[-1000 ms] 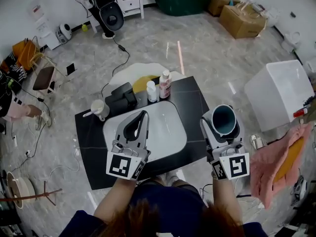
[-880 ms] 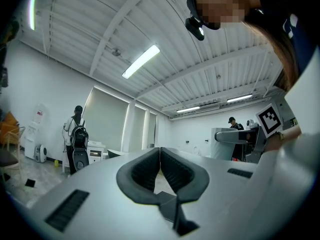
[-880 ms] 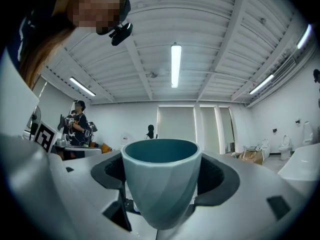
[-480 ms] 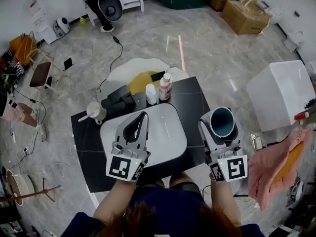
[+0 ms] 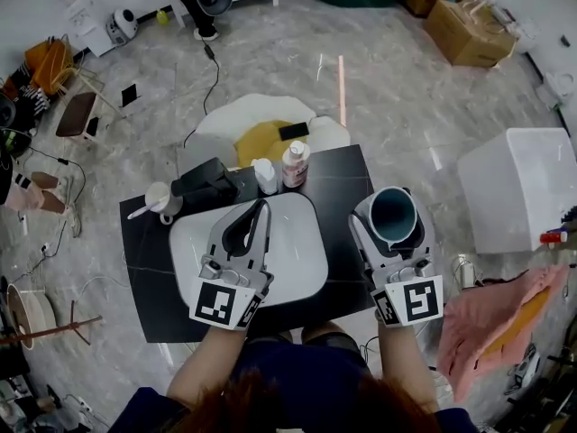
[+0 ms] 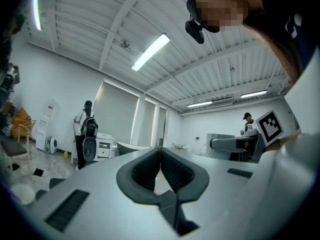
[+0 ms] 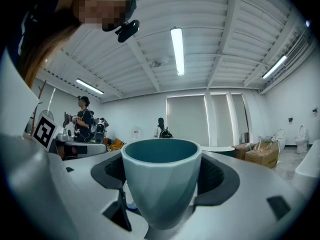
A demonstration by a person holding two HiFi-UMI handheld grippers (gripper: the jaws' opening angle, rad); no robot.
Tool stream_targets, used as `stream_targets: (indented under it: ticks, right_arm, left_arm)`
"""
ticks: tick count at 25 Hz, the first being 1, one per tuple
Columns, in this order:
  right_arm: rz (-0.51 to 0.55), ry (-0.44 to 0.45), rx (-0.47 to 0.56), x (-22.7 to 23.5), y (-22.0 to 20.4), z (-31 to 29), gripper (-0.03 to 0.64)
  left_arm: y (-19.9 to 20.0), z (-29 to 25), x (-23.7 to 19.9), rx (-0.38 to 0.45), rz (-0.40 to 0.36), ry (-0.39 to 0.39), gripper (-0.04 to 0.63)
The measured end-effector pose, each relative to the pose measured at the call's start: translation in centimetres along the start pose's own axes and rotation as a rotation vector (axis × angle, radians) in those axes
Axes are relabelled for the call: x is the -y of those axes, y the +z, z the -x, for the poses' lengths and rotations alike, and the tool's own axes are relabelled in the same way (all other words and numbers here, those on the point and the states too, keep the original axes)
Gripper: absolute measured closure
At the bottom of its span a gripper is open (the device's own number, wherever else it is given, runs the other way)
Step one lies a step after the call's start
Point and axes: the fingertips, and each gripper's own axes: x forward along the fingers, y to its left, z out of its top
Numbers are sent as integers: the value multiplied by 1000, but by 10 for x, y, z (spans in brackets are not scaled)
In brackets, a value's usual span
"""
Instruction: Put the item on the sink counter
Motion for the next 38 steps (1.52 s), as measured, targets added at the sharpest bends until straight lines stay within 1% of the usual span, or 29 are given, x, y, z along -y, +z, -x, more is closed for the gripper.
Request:
stream_targets:
  ticks: [4,7,11,18,23,27,30,33,35,38]
  right_arm:
    - [-3,42,-14,18,-17,-21,215]
    - [-7,63,-26,32,-32,-36,213]
    - [-4,95,-43,50,-60,-57,213]
    - [15,141,-78,70,-112,-100,213]
    - [-43,129,-95,81,-144,-125,212]
    - [-27,120,-113,90,-172,-144,212]
    - [-19,100,-136,95,-189,-156,210]
    - [-33,74,-158,101,-202,-164,209]
    - [-27,73,-161,103,-209,-168,209]
    - [-14,79,-159,104,-217,-171,207]
  left_arm:
    - [-10,-21,2,-11,4,25,574]
    - [-15,-38,2,-1,21,42,574]
    - [-33,-54,2,-18,3,50,574]
    - [-65,-75,-6,-60,3,81,574]
    - [-73,-81,-10,-64,18,103,574]
    - [-80,-82,-11,-86,1,99,574]
    - [-82,-81,-13,-96,11,115,574]
    - [-85,-76,-13,-117,-8,111,574]
    - [-87,-74,-14,-125,-12,116,574]
    - [-83,-73,-17,-114,11,138,574]
